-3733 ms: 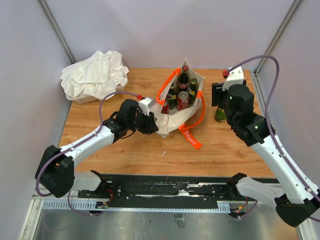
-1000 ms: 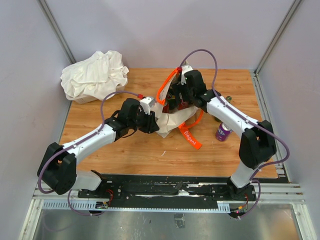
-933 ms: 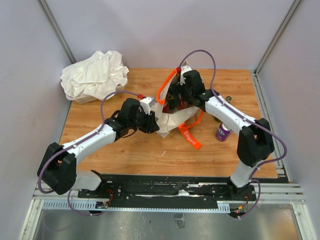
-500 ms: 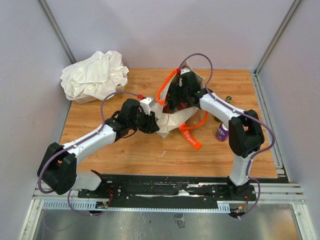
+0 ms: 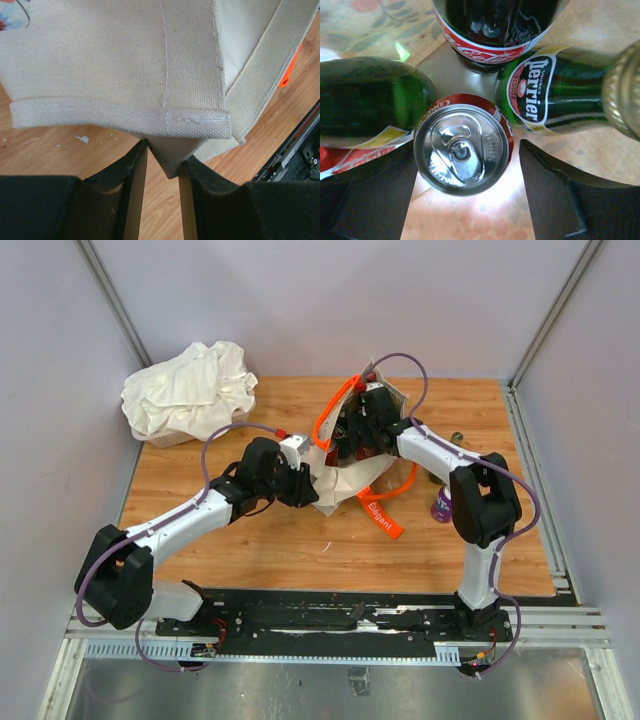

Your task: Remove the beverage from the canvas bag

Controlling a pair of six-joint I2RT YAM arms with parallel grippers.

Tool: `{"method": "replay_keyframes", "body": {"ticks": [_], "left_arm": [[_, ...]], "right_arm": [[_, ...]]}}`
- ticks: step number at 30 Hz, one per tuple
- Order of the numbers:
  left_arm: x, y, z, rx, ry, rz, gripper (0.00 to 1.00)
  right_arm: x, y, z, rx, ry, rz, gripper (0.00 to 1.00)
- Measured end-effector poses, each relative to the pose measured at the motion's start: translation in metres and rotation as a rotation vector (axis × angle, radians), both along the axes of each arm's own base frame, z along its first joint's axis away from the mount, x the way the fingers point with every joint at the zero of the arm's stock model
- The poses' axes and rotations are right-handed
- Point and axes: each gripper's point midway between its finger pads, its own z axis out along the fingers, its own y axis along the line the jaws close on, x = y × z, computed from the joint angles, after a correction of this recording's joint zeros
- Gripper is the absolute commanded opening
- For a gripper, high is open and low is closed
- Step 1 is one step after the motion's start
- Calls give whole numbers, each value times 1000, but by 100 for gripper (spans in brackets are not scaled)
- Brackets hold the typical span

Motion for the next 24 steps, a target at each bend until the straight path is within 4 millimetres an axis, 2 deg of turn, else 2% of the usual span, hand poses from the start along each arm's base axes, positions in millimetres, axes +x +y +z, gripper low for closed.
{"method": "replay_keyframes", "body": {"ticks": [5,8,9,10,11,12,20,24], "left_arm": [[0,0,0,0,0,1,34],[0,0,0,-1,-2,1,35],[0,0,0,-1,-2,1,34],[1,0,0,-1,-3,2,34],[1,0,0,-1,-3,2,34],[1,0,0,-1,-3,2,34],[1,0,0,-1,-4,3,34],[0,0,-1,-6,-5,1,34]], "right_arm": [[3,0,-12,7,18,-14,67],[5,1,-13,10,13,-17,52],[5,1,-13,11,13,-17,44],[5,1,-13,11,12,-17,30],[5,1,-13,10,12,-17,5],[5,1,-12,10,11,-16,1],[-6,-5,-9,-2,-6,6,1],[-14,-7,9,-13,-33,38,1]]}}
